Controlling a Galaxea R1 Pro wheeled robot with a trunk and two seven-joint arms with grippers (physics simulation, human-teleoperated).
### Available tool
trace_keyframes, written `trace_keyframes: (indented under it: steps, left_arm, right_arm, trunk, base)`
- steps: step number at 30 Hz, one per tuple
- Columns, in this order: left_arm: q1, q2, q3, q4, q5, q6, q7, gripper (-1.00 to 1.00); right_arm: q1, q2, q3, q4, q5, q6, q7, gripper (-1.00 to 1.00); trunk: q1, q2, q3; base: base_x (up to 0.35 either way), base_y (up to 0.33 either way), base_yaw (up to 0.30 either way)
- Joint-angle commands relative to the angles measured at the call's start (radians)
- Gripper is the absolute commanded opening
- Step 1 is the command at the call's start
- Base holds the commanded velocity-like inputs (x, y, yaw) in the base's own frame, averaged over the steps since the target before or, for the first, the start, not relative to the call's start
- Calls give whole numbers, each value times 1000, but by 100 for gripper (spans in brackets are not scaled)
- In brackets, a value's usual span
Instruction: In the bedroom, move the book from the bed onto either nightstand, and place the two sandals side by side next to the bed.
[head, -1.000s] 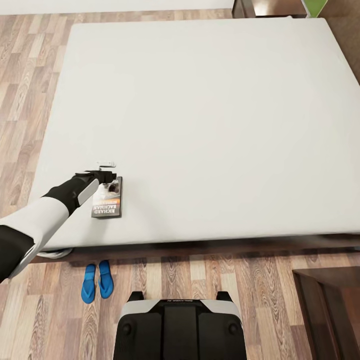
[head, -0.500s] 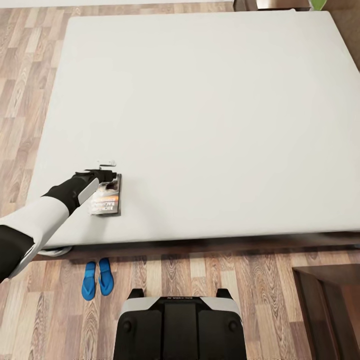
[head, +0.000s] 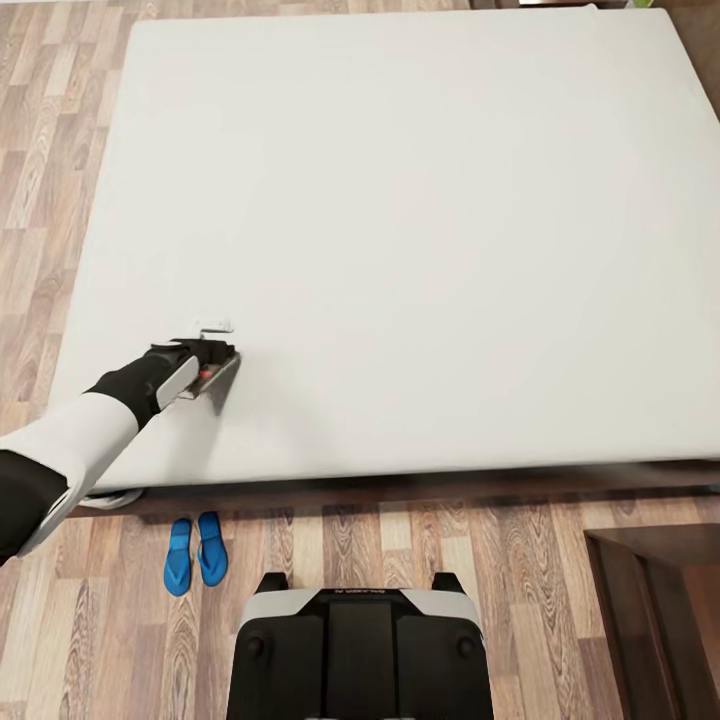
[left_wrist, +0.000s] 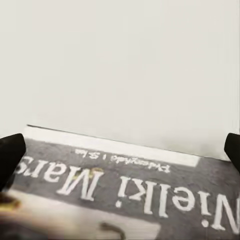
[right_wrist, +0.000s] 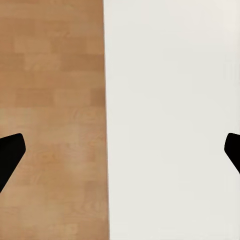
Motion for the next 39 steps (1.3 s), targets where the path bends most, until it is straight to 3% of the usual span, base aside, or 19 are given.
trace_keyframes:
  steps: [1, 28, 39]
  left_arm:
    - [1, 1, -9, 5, 22, 4, 8, 100]
    - [1, 2, -9, 4, 20, 3, 7, 100]
    - [1, 2, -8, 6, -3, 9, 5, 100]
  right_arm:
    - [0, 1, 9, 1, -10, -5, -1, 100]
    - [0, 2, 10, 1, -10, -5, -1, 100]
    - [0, 2, 10, 1, -9, -5, -1, 100]
  trunk:
    - [0, -1, -1]
    - [0, -1, -2]
    - [0, -1, -2]
  base:
    - [0, 0, 0]
    - [0, 0, 0]
    - [0, 0, 0]
